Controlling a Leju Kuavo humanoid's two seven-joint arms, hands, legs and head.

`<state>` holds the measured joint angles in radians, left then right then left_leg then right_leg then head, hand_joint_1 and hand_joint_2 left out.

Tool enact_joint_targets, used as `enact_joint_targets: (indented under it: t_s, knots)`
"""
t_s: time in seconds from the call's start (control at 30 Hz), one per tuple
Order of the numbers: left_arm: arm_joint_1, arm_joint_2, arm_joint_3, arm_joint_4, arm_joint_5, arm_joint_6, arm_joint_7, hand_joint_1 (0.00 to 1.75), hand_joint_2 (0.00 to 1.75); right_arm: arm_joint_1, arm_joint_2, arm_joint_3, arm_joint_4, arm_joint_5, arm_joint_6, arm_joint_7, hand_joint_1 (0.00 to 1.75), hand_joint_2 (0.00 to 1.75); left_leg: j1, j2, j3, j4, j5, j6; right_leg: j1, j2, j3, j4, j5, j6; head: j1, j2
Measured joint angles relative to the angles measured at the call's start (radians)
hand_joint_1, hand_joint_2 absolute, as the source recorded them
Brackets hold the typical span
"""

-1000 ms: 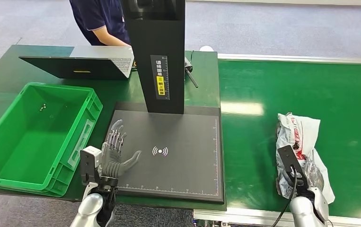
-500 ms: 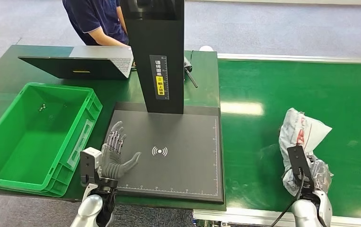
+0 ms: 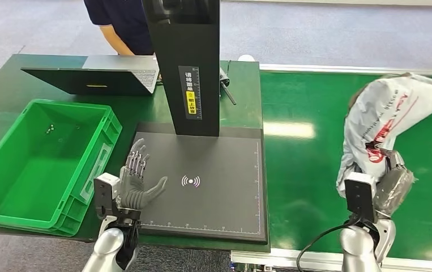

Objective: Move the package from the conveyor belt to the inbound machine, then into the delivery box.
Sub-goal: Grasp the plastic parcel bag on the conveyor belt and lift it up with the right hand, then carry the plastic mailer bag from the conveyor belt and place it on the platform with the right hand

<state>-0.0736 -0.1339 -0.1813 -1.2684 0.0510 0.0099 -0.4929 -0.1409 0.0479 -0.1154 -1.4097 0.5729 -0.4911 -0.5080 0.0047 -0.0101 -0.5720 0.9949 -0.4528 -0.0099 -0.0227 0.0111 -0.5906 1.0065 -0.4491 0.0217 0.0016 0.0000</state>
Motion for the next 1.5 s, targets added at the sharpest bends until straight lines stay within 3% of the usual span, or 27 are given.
enact_joint_targets:
  t_s: [0.27, 0.37, 0.5, 0.63, 0.8, 1.03, 1.27, 1.5]
  knots:
    - [-0.025, -0.002, 0.003, 0.000, 0.098, 0.101, -0.043, 0.00, 1.75, -0.091, -0.044, 0.362, -0.023, 0.318, 0.193, -0.033, 1.75, 1.75, 0.001, 0.002, 0.000, 0.000, 0.001, -0.001, 0.000, 0.002, -0.001, 0.000, 0.001, 0.000, 0.000, 0.000]
    - [-0.033, -0.002, 0.009, 0.000, 0.125, 0.132, -0.049, 0.00, 1.75, -0.161, -0.064, 0.518, 0.017, 0.363, 0.246, -0.017, 1.75, 1.75, 0.001, 0.001, 0.000, 0.000, 0.001, -0.001, 0.001, 0.001, -0.001, 0.000, 0.001, -0.001, 0.000, 0.000]
    - [-0.036, -0.002, 0.014, -0.003, 0.136, 0.141, -0.049, 0.00, 1.75, -0.211, -0.084, 0.640, 0.053, 0.364, 0.255, 0.001, 1.75, 1.75, 0.001, 0.001, -0.001, 0.000, 0.001, -0.001, 0.001, 0.001, -0.001, 0.000, 0.001, 0.000, 0.000, 0.000]
    - [-0.036, -0.002, 0.015, -0.003, 0.140, 0.152, -0.051, 0.00, 1.75, -0.236, -0.101, 0.696, 0.072, 0.361, 0.268, 0.007, 1.75, 1.75, 0.001, 0.001, -0.001, 0.000, 0.001, 0.000, 0.000, 0.001, -0.001, 0.000, 0.000, 0.000, 0.000, 0.000]
    - [-0.036, -0.002, 0.032, -0.018, 0.159, 0.214, -0.058, 0.00, 1.75, -0.300, -0.118, 0.793, 0.124, 0.351, 0.392, 0.014, 1.75, 1.75, 0.001, 0.001, -0.001, 0.000, 0.001, 0.000, 0.001, 0.001, -0.001, 0.000, 0.001, 0.000, 0.000, 0.000]
    - [-0.027, -0.002, 0.041, -0.035, 0.134, 0.215, -0.042, 0.00, 1.75, -0.426, -0.128, 1.028, 0.279, 0.269, 0.556, 0.004, 1.75, 1.75, 0.001, 0.001, -0.001, 0.000, 0.001, -0.001, 0.001, 0.001, -0.001, 0.000, 0.001, -0.001, 0.000, 0.000]
    - [-0.007, -0.001, 0.057, -0.054, 0.129, 0.234, -0.033, 0.00, 1.75, -0.530, -0.149, 1.225, 0.363, 0.162, 0.738, 0.091, 1.75, 1.75, 0.001, 0.001, -0.001, 0.000, 0.001, -0.001, 0.000, 0.001, -0.001, 0.000, 0.001, 0.000, 0.000, 0.000]
    - [0.004, 0.000, 0.064, -0.063, 0.128, 0.240, -0.026, 0.00, 1.75, -0.595, -0.165, 1.319, 0.393, 0.130, 0.773, 0.112, 1.75, 1.75, 0.001, 0.001, 0.003, 0.000, 0.001, -0.001, 0.001, 0.001, 0.002, 0.000, 0.001, 0.000, 0.000, 0.000]
